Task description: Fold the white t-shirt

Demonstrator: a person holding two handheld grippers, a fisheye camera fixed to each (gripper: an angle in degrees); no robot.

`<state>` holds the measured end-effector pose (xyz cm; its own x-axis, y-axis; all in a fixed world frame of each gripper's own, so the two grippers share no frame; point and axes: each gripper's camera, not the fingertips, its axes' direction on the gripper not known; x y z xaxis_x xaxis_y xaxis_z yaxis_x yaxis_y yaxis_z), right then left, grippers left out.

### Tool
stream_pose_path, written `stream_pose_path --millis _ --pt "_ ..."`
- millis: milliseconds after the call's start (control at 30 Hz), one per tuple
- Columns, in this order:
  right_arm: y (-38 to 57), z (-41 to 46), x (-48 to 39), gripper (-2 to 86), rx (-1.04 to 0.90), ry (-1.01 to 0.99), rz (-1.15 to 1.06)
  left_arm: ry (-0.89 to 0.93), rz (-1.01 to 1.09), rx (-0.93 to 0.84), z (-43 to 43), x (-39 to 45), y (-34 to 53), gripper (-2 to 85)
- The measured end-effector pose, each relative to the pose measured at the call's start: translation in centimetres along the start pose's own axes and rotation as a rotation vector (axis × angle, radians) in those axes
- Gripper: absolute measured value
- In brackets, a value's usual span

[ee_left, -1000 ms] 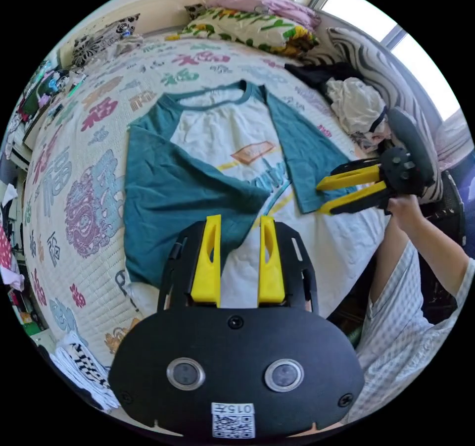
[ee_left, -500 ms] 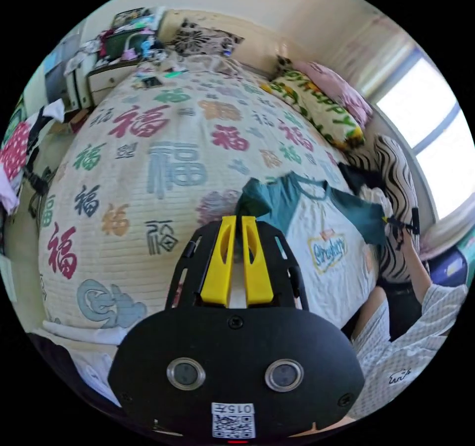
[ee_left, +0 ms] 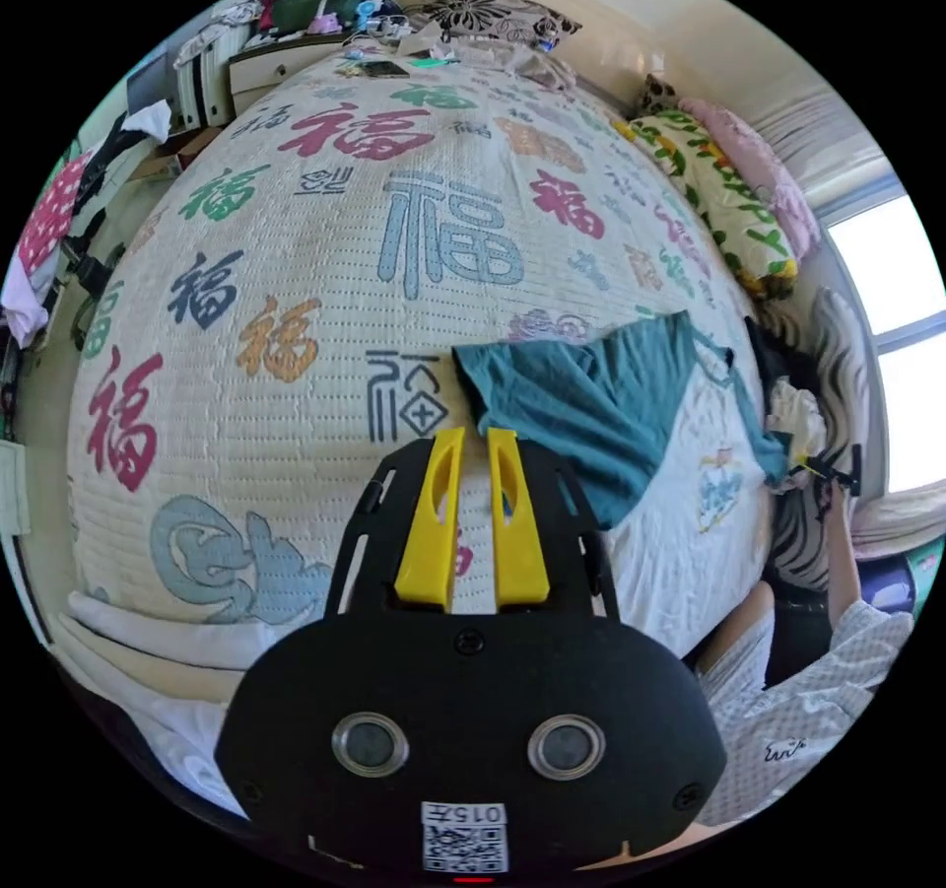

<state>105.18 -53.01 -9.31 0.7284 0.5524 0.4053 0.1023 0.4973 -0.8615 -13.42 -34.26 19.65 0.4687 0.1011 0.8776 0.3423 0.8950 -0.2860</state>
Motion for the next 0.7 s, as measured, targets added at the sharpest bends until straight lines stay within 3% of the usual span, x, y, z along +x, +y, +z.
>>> stream_pose_path --millis 100,267,367,400,467,700 --pt "3.0 -0.8 0.6 8.8 0.108 -0.178 -0.048 0.162 -0.032 0.050 -0.2 -1.4 2.8 12.4" --pt "4.9 4.9 1.7 13.4 -0.017 -0.150 -0.101 0.162 -0.001 0.095 1.0 -2.0 4.9 12.9" --pt "3.1 7.8 2.0 12.4 -0.035 -0.158 -0.127 0.104 0.003 0.077 1.2 -2.1 4.2 6.9" --pt "2.2 8.6 1.9 8.0 -0.041 -0.174 -0.113 0.146 0.030 0.067 1.1 -2.2 4.0 1.0" --pt "1.1 9.3 1.7 5.1 -0.087 -0.209 -0.095 0.311 0.045 0.042 0.9 -2.5 3.5 -0.1" --pt "1.8 10.2 4.9 2.8 -0.243 -0.142 0.078 -0.005 -0.132 -0.069 0.0 -5.2 5.3 0.8"
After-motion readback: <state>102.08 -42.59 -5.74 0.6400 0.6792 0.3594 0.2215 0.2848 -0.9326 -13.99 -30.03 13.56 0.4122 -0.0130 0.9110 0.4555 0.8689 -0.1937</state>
